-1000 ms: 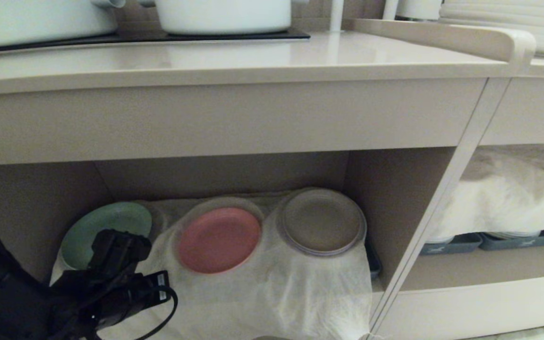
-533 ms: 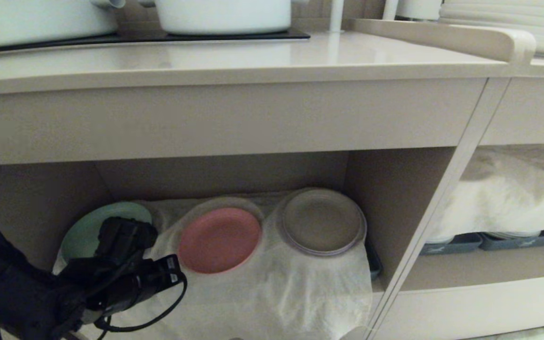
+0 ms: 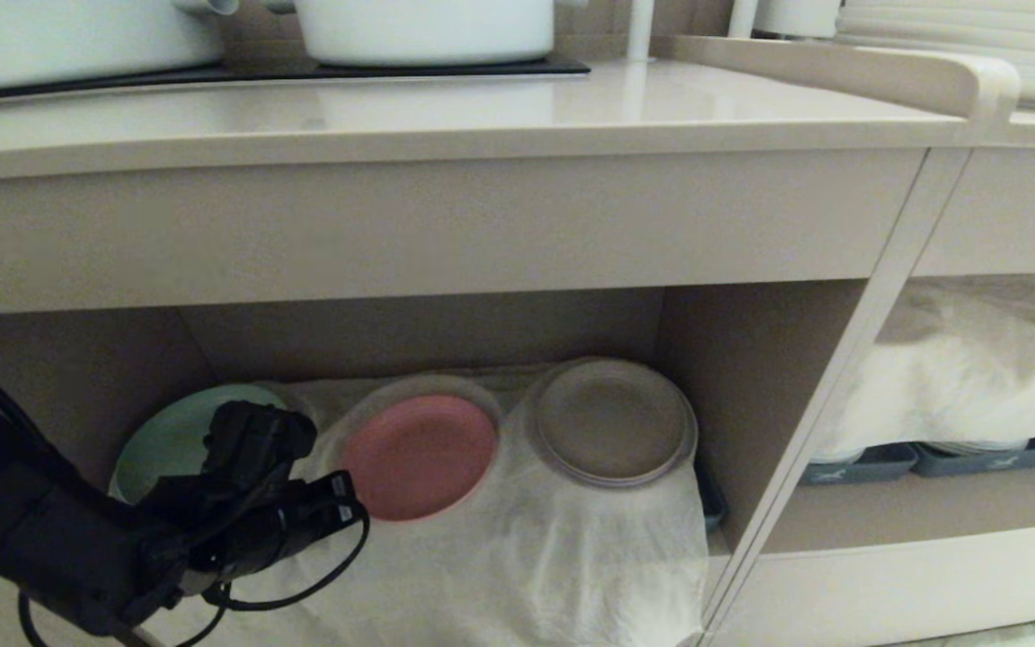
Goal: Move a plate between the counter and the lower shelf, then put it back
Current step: Pick up the plate in the cupboard
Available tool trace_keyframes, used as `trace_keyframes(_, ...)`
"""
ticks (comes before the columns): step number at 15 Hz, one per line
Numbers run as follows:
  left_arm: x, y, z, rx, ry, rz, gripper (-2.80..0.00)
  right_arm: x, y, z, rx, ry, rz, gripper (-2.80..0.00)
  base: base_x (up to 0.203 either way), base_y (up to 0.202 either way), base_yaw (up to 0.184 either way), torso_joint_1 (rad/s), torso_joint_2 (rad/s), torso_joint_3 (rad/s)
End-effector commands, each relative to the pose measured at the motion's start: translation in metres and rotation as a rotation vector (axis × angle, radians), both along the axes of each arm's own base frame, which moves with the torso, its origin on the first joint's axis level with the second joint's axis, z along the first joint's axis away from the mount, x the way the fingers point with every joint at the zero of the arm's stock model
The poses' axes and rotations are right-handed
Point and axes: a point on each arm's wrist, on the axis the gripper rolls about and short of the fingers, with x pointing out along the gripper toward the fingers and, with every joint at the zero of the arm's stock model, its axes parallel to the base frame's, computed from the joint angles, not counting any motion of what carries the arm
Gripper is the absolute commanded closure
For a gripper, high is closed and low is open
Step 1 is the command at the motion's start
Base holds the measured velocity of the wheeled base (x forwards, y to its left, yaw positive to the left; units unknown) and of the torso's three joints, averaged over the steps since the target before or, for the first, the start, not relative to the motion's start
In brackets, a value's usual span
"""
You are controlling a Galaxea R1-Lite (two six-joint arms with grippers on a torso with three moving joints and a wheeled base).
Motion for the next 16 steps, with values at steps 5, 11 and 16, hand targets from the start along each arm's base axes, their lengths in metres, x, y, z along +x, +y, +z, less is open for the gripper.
trace_keyframes(5, 0.009, -0.003, 0.001, -0.005, -0.016, 0.004, -2.8, 0.0, 0.0, 0.0, -0.001, 0.001, 0.001, 0.0, 0.0, 0.0, 0.0, 0.0, 0.0, 0.0)
trace_keyframes(11, 0.02, -0.008, -0.002, -0.007, -0.017, 0.001, -2.8, 0.0, 0.0, 0.0, 0.0, 0.001, 0.001, 0.0, 0.0, 0.0, 0.0, 0.0, 0.0, 0.0)
trace_keyframes(16, 0.027, -0.014, -0.006, -0.017, -0.012, -0.002, -2.8, 0.0, 0.0, 0.0, 0.0, 0.001, 0.002, 0.0, 0.0, 0.0, 0.0, 0.0, 0.0, 0.0)
